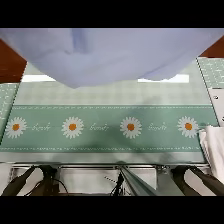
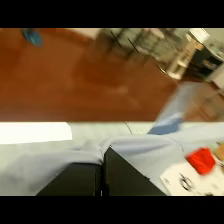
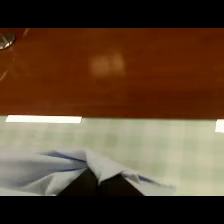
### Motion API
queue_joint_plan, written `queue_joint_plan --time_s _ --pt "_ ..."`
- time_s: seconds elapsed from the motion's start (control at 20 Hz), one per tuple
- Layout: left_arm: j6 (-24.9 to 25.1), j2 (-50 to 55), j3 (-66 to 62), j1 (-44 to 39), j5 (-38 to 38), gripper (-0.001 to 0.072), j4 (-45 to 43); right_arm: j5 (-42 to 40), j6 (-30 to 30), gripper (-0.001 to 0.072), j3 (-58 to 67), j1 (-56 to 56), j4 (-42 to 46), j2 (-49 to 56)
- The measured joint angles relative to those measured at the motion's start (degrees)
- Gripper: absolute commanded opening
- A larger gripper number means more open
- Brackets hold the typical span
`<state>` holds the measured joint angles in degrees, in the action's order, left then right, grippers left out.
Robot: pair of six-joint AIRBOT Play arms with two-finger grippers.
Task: Fold the shirts.
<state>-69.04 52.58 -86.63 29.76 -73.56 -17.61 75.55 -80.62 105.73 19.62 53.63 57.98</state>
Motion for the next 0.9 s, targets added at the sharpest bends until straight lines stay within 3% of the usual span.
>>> queue_joint_plan --time_s 0.3,0.7,0.9 --pt "-4.17 -12.87 -12.24 3.23 1.05 0.0021 -13.35 -0.55 -1.84 0.0025 2.49 0.04 7.02 -18.32" --pt "-13.2 -24.81 -19.02 -17.33 1.53 0.0021 -48.78 7.69 -7.37 0.0025 2.71 0.04 19.89 -30.27" --pt "-16.35 -25.09 -17.22 -23.04 -1.16 0.0021 -60.81 13.31 -8.98 0.0025 -0.09 0.04 21.53 -31.28"
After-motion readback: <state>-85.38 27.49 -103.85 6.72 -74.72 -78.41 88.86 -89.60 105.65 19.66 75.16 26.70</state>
